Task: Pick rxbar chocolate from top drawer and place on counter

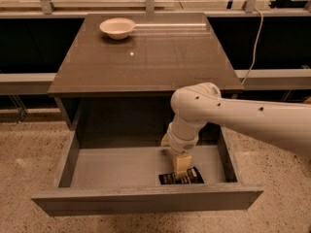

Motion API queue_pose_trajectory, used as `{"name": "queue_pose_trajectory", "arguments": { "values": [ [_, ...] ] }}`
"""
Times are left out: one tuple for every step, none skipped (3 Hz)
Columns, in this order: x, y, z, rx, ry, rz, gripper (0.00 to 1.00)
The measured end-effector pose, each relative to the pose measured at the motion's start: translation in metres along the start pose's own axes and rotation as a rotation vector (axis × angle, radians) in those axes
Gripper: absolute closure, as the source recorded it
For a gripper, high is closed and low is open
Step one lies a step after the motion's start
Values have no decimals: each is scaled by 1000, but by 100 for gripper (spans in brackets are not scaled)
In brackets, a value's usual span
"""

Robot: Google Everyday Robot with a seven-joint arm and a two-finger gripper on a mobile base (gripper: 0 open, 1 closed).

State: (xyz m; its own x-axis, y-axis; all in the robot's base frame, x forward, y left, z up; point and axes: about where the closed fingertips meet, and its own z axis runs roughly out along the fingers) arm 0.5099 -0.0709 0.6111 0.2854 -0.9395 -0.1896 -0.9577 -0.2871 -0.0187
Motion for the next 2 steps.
{"name": "queue_pose_trajectory", "arguments": {
  "values": [
    [-2,2,7,-9,-9,-3,23],
    [-3,15,10,-30,-12,-2,19]
  ]
}}
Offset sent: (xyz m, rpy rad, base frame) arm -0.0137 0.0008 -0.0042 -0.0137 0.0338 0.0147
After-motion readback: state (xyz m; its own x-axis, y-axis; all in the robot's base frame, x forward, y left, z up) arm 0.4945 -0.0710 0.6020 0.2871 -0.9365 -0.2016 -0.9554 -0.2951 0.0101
